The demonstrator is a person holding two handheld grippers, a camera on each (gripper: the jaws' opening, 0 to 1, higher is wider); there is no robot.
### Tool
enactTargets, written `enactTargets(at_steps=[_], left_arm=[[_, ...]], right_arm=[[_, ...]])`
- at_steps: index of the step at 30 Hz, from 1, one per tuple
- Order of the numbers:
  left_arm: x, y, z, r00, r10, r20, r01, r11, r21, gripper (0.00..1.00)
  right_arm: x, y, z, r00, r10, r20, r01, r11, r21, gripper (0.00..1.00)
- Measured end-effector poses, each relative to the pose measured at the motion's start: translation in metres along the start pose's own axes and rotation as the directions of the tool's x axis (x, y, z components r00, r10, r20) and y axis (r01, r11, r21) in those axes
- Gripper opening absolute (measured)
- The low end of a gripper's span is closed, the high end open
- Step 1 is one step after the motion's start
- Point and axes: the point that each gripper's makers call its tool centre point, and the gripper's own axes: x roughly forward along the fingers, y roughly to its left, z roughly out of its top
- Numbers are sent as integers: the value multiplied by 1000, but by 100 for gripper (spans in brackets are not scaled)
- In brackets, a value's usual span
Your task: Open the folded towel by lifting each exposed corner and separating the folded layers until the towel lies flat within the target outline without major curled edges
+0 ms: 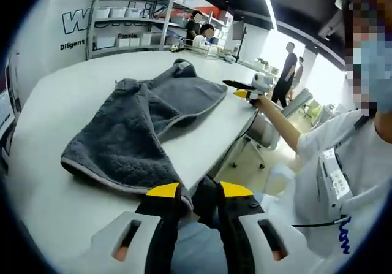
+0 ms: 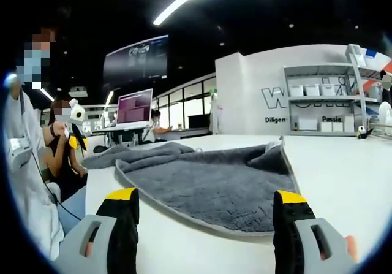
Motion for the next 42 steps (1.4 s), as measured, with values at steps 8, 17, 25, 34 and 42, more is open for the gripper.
enactTargets(at_steps=[8,17,25,34,42], left_arm=[[-29,54,14,965,216,147,-230,969,86,44],[-49,115,9,906,360,224,-395,909,133,73],[-58,151,2,856,479,193,-512,839,188,97],[-40,174,-9,857,500,122,-515,827,224,99],[-11,185,7,895,427,129,-445,867,222,99]], right_arm=[[-1,-3,1,1000,-6,2,6,1000,3,92],[-1,-3,1,1000,9,8,-9,1000,10,93],[-2,-2,4,999,15,28,-15,1000,20,93],[-3,-2,8,998,11,58,-13,1000,26,93],[-2,-1,7,999,13,43,-13,1000,19,92]])
